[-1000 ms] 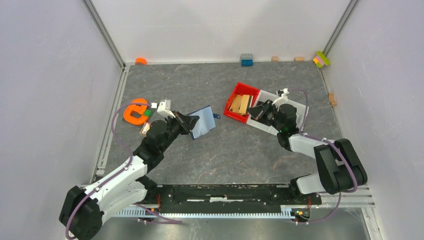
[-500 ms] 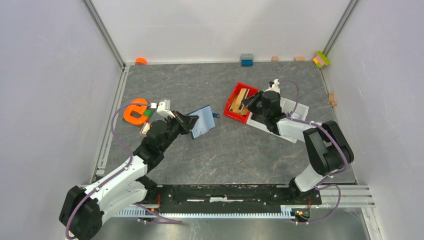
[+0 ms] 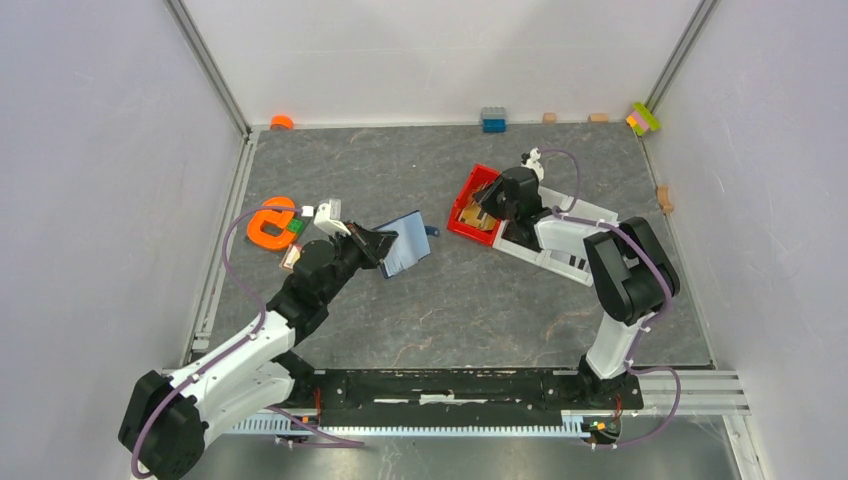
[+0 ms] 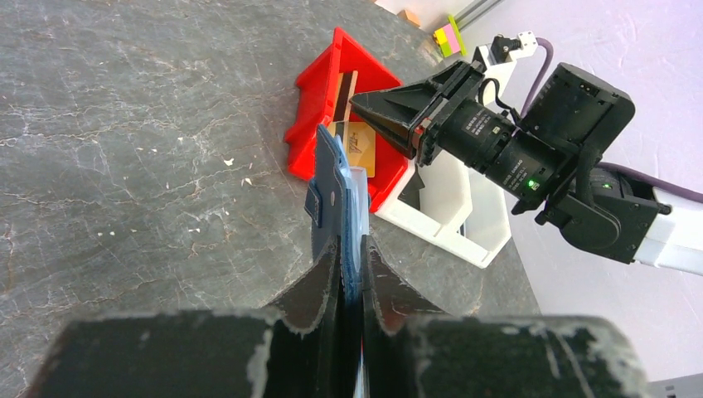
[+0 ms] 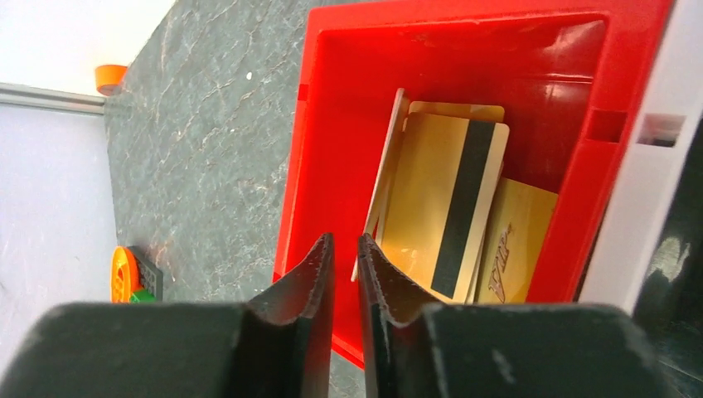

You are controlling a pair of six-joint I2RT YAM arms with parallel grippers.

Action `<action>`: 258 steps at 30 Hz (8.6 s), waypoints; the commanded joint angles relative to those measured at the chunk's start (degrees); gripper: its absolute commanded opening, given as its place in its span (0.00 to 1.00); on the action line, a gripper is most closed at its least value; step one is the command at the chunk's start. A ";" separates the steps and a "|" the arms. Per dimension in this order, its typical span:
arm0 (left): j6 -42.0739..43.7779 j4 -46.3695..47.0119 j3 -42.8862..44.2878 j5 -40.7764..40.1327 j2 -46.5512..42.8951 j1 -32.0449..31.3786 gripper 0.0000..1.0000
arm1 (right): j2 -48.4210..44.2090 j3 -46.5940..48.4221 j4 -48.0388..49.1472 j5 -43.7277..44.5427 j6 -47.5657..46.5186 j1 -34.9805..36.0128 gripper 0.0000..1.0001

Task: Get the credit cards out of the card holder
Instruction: Place the credit card in the storage box, then remove the credit card from the card holder.

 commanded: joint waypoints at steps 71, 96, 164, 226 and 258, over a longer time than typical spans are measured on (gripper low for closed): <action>-8.52 14.37 6.52 18.02 28.78 0.14 0.28 | -22.33 -15.66 -6.32 -10.02 -39.02 22.74 0.95; -8.10 11.43 6.59 16.94 26.16 0.21 0.20 | -22.41 -16.37 -10.95 7.85 -33.46 20.24 0.67; -8.39 11.36 7.62 19.90 27.00 0.16 0.22 | -32.83 -26.04 -1.28 1.67 -33.42 15.07 0.74; -6.54 10.29 8.11 20.71 26.51 0.23 0.23 | -40.06 -33.19 5.23 7.73 -31.78 15.10 0.98; -5.49 8.27 9.70 23.43 26.81 0.15 0.24 | -39.95 -36.54 12.65 -1.32 -35.12 15.10 0.94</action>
